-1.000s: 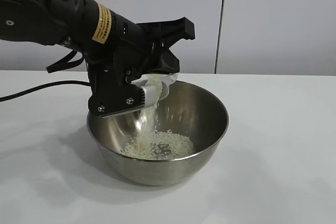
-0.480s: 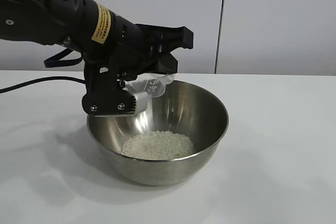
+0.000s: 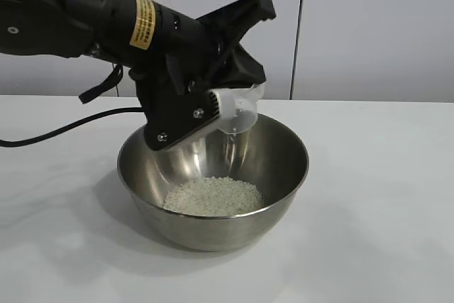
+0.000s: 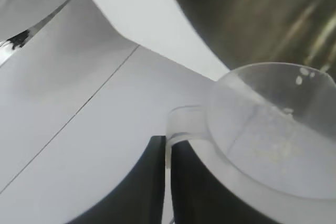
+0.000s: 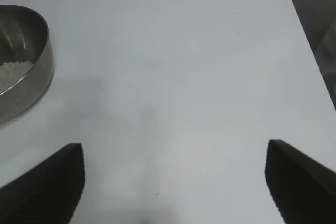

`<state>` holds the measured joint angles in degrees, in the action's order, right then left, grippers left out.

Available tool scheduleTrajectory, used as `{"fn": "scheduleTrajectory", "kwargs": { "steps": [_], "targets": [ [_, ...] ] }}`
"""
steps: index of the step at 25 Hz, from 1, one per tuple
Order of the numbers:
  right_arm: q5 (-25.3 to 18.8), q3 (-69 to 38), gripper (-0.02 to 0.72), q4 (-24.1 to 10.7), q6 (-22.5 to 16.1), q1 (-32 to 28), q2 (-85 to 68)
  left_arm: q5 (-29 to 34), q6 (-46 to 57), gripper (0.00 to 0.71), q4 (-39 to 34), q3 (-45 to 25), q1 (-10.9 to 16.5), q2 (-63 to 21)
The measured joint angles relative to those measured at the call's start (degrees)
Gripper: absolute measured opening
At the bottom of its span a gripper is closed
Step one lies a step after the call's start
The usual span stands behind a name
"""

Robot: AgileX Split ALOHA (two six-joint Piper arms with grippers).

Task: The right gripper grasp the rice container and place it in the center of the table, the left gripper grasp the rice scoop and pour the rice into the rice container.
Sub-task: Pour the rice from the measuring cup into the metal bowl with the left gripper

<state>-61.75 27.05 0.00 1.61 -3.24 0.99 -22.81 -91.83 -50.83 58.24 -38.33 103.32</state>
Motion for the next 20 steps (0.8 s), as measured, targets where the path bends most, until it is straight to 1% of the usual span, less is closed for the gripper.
{"fn": "scheduleTrajectory", "kwargs": {
  "steps": [2,6,9,17,18,20],
  "targets": [
    [0.0,0.0,0.639,0.0,0.0,0.0,0.0,1.1,-3.5,0.019,-0.2,0.0,-0.2,0.0],
    [0.0,0.0,0.639,0.0,0.0,0.0,0.0,5.7,-12.9,0.019,-0.2,0.0,-0.2,0.0],
    [0.0,0.0,0.639,0.0,0.0,0.0,0.0,6.7,-14.6,0.019,-0.1,0.0,-0.2,0.0],
    [0.0,0.0,0.639,0.0,0.0,0.8,0.0,7.2,-14.0,0.019,0.1,0.0,-0.2,-0.1],
    [0.0,0.0,0.639,0.0,0.0,0.8,0.0,7.0,-11.7,0.019,0.8,0.0,-0.2,-0.1],
    [0.0,0.0,0.639,0.0,0.0,0.8,0.0,4.7,-3.9,0.019,4.3,0.0,-0.2,-0.1]
  ]
}}
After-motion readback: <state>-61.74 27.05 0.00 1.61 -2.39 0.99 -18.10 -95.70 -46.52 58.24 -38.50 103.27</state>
